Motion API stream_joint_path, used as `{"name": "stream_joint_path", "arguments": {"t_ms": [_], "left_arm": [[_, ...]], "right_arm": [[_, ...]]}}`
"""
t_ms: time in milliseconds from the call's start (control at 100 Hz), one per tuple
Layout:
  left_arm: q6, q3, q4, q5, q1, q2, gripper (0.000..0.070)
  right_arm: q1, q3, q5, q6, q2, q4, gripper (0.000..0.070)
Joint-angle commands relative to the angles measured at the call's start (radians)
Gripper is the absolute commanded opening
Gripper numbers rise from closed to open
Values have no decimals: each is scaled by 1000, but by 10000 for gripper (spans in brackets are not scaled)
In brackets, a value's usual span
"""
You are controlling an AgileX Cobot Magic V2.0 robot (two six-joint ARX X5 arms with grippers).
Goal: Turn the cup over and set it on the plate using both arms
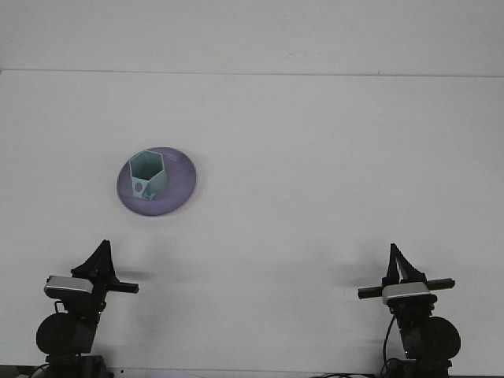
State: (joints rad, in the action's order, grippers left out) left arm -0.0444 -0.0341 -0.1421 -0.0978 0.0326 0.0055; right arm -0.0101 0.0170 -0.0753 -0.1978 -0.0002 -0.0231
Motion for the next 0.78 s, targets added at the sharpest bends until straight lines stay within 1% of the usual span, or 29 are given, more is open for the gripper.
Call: {"name": "stream_joint_path", "arguments": {"t_ms": [0, 100, 180, 770], "left_arm": [[-3, 20, -10, -3, 1, -1, 15], [-3, 20, -12, -3, 1, -1, 15], [-3, 20, -11, -3, 1, -1, 15], [-3, 20, -11, -3, 1, -1, 15]], "right_arm": [[0, -5, 0, -7, 1, -38, 0], [-1, -5, -2, -21, 1, -28, 0], [-1, -5, -3, -3, 1, -31, 0], [-3, -4, -2, -5, 1, -45, 0]]}}
